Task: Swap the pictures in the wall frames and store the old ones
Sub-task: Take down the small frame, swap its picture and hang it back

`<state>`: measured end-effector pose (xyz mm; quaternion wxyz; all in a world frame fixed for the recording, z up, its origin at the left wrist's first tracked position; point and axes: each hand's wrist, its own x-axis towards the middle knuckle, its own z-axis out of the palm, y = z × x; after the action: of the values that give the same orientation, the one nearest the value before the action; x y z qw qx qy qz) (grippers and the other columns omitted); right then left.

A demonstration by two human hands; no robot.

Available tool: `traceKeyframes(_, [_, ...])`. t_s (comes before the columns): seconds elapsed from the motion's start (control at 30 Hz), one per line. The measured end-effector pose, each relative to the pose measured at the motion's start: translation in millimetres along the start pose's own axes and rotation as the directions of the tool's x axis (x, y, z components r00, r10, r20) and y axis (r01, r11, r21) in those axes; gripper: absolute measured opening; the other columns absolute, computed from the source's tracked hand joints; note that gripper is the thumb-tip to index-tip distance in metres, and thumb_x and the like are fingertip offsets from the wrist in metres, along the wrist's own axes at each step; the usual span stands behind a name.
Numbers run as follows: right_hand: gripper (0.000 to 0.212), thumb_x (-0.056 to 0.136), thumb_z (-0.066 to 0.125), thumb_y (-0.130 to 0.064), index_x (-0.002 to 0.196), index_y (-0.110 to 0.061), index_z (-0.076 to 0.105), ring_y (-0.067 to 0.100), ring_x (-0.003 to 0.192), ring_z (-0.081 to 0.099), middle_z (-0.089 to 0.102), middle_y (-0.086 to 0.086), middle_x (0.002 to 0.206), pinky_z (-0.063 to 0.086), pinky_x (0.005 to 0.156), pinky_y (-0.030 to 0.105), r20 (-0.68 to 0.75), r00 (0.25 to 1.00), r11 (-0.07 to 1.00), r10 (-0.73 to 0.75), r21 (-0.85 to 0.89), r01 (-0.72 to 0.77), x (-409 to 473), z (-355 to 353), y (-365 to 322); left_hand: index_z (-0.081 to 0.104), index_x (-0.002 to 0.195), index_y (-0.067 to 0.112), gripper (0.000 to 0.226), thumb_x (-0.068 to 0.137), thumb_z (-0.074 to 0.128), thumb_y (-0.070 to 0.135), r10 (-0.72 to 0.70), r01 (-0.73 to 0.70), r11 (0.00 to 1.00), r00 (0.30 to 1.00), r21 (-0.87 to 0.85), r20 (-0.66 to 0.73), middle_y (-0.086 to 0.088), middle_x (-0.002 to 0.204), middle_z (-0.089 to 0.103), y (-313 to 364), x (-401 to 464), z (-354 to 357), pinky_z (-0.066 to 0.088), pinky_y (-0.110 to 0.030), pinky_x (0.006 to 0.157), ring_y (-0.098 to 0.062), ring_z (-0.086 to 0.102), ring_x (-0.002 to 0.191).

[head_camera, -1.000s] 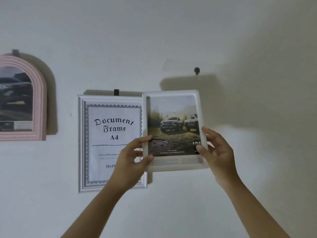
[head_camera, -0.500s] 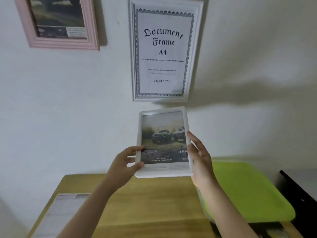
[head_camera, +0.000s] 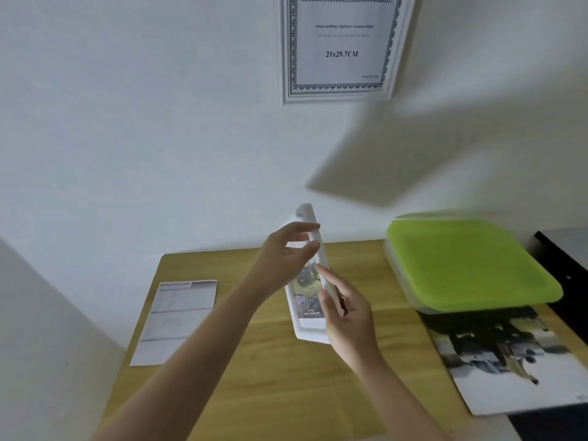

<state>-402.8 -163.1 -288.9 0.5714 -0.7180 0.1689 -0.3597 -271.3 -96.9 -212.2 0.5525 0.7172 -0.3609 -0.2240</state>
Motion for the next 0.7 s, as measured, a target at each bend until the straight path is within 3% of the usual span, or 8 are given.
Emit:
traceKeyframes(0.1, [0.042, 0.091, 0.053, -0.005, 0.119, -0.034, 0.060, 0.001, 0.116, 0.056, 0.062, -0.021, 0.123, 0.042, 0.093, 0.011, -0.006, 1.000, 1.000, -0.003, -0.028, 0.003, -15.1, 12.7, 1.9, 0.065, 0.104, 0.043, 0.022, 0.087, 0.061, 0.030, -0.027, 0.027, 1.000, 1.000, 0.004, -0.014, 0.008, 0.105, 0.060, -6.3, -3.6, -2.3, 0.053, -0.014, 0.063, -0.007, 0.065, 0.068])
traceKeyframes(0.2, [0.037, 0.090, 0.054, -0.016, 0.121, -0.035, 0.060, 0.004, 0.103, 0.061, 0.066, -0.014, 0.118, 0.049, 0.087, 0.024, 0.023, 1.000, 0.997, -0.002, -0.079, 0.004, -25.5, 24.1, 2.4, 0.066, 0.101, 0.042, 0.023, 0.084, 0.065, 0.027, -0.039, 0.039, 0.999, 0.998, -0.007, -0.050, 0.005, 0.102, 0.060, -13.1, -5.8, -7.5, 0.057, -0.040, 0.083, -0.023, 0.068, 0.079])
traceKeyframes(0.3, [0.037, 0.088, 0.059, -0.016, 0.123, -0.029, 0.060, 0.007, 0.122, 0.052, 0.057, -0.017, 0.131, 0.044, 0.101, 0.028, 0.079, 0.994, 0.991, -0.079, -0.100, 0.087, -30.3, 32.7, 0.6, 0.068, 0.096, 0.041, 0.026, 0.076, 0.073, 0.024, -0.045, 0.043, 0.999, 0.993, -0.014, -0.111, 0.004, 0.096, 0.060, -16.9, -7.6, -16.4, 0.055, -0.048, 0.084, -0.030, 0.067, 0.082])
traceKeyframes(0.43, [0.032, 0.089, 0.059, -0.030, 0.119, -0.037, 0.061, 0.007, 0.128, 0.048, 0.056, -0.014, 0.133, 0.042, 0.103, 0.029, 0.070, 0.994, 0.996, -0.080, -0.041, 0.083, -30.2, 35.3, 3.9, 0.070, 0.089, 0.038, 0.030, 0.071, 0.076, 0.014, -0.028, 0.036, 0.998, 0.989, 0.052, -0.144, 0.008, 0.089, 0.061, -21.4, -11.4, -30.8, 0.058, -0.043, 0.076, -0.028, 0.068, 0.076])
traceKeyframes(0.53, [0.029, 0.089, 0.062, -0.030, 0.112, -0.047, 0.061, 0.006, 0.121, 0.053, 0.060, -0.019, 0.124, 0.046, 0.101, 0.039, -0.012, 0.996, 0.997, 0.083, -0.007, -0.083, -26.6, 32.7, 18.5, 0.069, 0.089, 0.040, 0.032, 0.071, 0.069, 0.013, 0.017, 0.011, 0.987, 0.984, 0.158, -0.176, 0.014, 0.089, 0.062, -27.7, -15.9, -46.3, 0.053, -0.017, 0.061, -0.012, 0.068, 0.068])
traceKeyframes(0.6, [0.035, 0.090, 0.061, -0.026, 0.112, -0.052, 0.055, 0.007, 0.123, 0.049, 0.054, -0.030, 0.124, 0.043, 0.104, 0.042, -0.051, 0.986, 0.985, 0.157, -0.063, -0.160, -23.3, 31.2, 29.8, 0.069, 0.092, 0.039, 0.032, 0.074, 0.067, 0.014, 0.045, -0.006, 0.980, 0.981, 0.201, -0.190, 0.019, 0.091, 0.063, -32.3, -19.7, -57.6, 0.046, -0.005, 0.056, -0.003, 0.066, 0.066])
traceKeyframes(0.7, [0.040, 0.091, 0.059, -0.028, 0.114, -0.057, 0.046, 0.012, 0.128, 0.042, 0.044, -0.048, 0.118, 0.038, 0.105, 0.035, -0.092, 0.975, 0.971, 0.202, -0.112, -0.212, -17.3, 30.6, 40.4, 0.068, 0.095, 0.038, 0.031, 0.078, 0.066, 0.012, 0.064, -0.022, 0.981, 0.975, 0.194, -0.213, 0.020, 0.094, 0.062, -43.2, -23.6, -74.2, 0.048, -0.004, 0.058, 0.004, 0.063, 0.070])
